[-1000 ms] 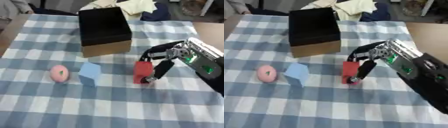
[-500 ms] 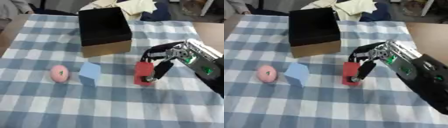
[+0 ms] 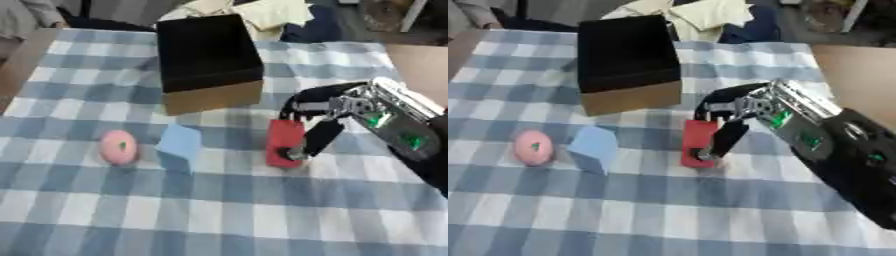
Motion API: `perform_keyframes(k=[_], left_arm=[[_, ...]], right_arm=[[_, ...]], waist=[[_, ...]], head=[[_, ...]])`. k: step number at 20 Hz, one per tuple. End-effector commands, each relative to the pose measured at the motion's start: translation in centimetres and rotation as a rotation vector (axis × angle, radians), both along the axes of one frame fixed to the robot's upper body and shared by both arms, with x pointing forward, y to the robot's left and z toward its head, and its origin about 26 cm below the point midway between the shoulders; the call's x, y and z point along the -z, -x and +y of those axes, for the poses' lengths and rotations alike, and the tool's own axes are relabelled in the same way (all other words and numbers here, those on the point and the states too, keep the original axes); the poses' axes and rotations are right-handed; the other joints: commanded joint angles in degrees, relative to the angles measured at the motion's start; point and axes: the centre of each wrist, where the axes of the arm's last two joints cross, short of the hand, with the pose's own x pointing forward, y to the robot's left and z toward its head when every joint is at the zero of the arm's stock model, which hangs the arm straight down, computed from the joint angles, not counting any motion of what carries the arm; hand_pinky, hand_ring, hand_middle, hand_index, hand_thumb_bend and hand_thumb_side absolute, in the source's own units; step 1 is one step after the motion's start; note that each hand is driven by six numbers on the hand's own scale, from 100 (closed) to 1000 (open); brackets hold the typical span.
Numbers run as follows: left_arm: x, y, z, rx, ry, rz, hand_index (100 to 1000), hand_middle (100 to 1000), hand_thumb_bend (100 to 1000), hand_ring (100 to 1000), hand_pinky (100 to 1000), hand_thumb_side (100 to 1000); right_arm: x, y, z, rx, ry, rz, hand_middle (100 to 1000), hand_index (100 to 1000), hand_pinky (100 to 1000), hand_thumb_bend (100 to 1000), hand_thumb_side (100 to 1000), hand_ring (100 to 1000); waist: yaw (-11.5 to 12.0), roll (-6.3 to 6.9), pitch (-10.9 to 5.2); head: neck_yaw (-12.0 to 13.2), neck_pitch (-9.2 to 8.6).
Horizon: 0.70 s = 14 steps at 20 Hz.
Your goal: Pick up objects on the table and place them in the box.
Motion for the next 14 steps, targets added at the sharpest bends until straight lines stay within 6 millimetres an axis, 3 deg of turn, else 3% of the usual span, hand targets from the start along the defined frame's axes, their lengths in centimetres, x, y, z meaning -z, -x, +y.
perform_keyframes(k=[1, 3, 10, 14], left_arm=[[-0.7, 0.1, 0.1, 0.008, -0.016, -0.022, 866, 778, 163, 789, 576, 984], [-0.8, 0.1, 0.1, 0.007, -0.017, -0.023, 866, 778, 163, 789, 576, 984], [-1.0, 0.1, 0.2, 0.003, -0.033, -0.030, 867, 778, 160, 789, 577, 982], [-2.4, -0.1, 0.8, -0.032, -0.112, -0.041, 868, 773, 141, 788, 576, 967]], right_arm=[[-2.2, 0.3, -0.3, 0.006, -0.023, -0.061, 767, 691, 742, 138, 425, 787], [-2.8, 0.5, -0.3, 0.008, -0.037, -0.078, 764, 686, 741, 100, 402, 784], [-6.6, 1.8, 0.3, -0.009, -0.109, -0.189, 765, 684, 749, 100, 341, 783], [-9.1, 2.7, 0.7, -0.020, -0.144, -0.276, 769, 679, 753, 100, 310, 784]], waist=[[0.0, 0.14, -0.92], [0.0, 0.16, -0.94], [-0.3, 0.26, -0.93], [-0.4, 0.40, -0.80]], head=[[-0.1, -0.46], [-0.1, -0.43], [-0.1, -0.30], [-0.1, -0.32]])
